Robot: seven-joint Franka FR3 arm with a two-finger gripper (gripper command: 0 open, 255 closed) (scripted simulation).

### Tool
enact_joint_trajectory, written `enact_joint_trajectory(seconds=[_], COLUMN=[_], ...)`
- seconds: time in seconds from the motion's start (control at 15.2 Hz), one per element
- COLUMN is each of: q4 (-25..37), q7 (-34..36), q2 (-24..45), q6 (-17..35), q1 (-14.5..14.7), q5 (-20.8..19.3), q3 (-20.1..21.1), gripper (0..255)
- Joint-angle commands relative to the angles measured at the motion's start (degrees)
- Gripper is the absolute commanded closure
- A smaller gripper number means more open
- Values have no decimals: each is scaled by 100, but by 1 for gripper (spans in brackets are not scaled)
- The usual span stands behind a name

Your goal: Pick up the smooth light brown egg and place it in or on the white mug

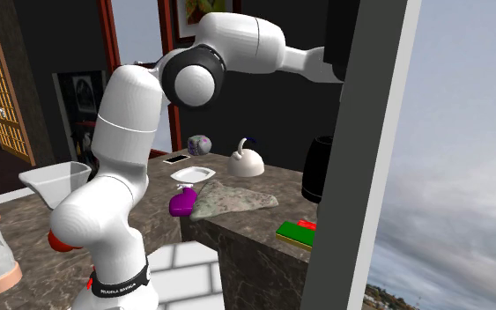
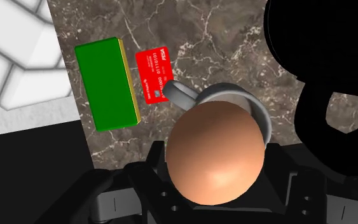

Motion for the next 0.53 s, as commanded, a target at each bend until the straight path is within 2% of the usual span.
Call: enact_joint_trajectory(seconds=[0.0,0.46], q4=[-137,-702], q7=[4,12], q2=[8,-7], q6=[148,695], q1=[-11,-62], q5=[-5,-7], q3=[-5,-19], gripper=[255,255])
